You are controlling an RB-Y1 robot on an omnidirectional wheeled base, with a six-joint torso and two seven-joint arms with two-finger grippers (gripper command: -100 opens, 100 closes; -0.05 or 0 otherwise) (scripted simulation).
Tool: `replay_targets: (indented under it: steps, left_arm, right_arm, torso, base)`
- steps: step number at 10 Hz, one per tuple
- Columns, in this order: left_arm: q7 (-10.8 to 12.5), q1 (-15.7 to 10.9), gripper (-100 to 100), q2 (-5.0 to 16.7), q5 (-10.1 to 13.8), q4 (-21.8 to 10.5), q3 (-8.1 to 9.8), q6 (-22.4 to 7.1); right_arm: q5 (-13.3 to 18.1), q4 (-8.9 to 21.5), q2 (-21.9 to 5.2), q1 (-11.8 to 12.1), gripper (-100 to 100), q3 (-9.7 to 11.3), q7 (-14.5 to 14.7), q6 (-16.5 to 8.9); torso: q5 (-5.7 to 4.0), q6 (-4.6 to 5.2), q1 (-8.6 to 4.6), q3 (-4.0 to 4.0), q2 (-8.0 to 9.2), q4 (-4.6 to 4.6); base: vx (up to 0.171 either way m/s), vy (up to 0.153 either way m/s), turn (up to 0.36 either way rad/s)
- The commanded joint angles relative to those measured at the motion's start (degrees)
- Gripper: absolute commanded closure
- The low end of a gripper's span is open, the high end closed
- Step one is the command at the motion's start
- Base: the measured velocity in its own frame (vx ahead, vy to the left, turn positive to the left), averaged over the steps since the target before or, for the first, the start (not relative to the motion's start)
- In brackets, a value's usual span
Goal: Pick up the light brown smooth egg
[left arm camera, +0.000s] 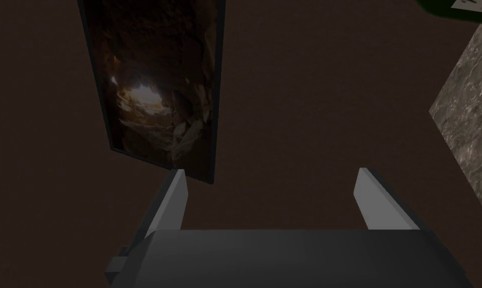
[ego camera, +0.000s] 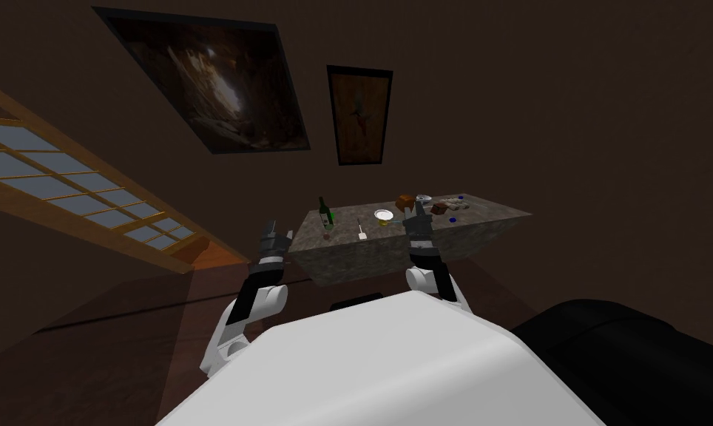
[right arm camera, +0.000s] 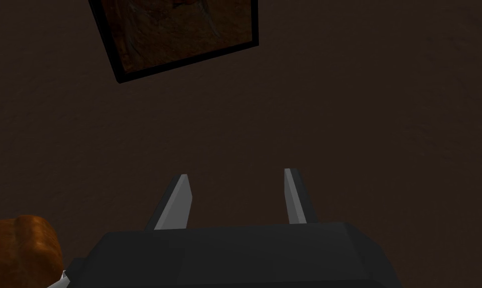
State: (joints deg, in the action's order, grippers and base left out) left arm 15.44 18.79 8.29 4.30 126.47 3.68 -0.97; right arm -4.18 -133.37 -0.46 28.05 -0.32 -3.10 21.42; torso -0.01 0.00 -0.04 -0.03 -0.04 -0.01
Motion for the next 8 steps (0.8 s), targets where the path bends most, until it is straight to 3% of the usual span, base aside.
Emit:
replay_targets:
  steps: [1, 3, 8]
  left_arm:
    - [1.6, -1.1, -100, 0.7, 0.8, -0.9, 0.65, -2.9]
    - [1.6, -1.1, -100, 0.7, 0.8, -0.9, 0.65, -4.7]
    - [5.7, -4.3, -100, 2.0, 3.0, -4.5, 1.94, -13.6]
  right_arm:
    - [0.0, 0.0, 0.0, 0.0, 0, 0.0, 0.0, 0.0]
    - [0.0, 0.0, 0.0, 0.0, 0, 0.0, 0.0, 0.0]
    - [0.0, 0.0, 0.0, 0.0, 0, 0.0, 0.0, 0.0]
  torso:
    - [0.0, 0.0, 0.0, 0.0, 0.0, 0.0]
    - [0.0, 0.0, 0.0, 0.0, 0.0, 0.0]
    - [-0.01, 0.0, -0.05, 0.0, 0.01, 0.0]
  base:
    - [0.006, -0.017, 0.026]
    - [0.008, -0.011, 0.009]
    - [0.01, -0.024, 0.021]
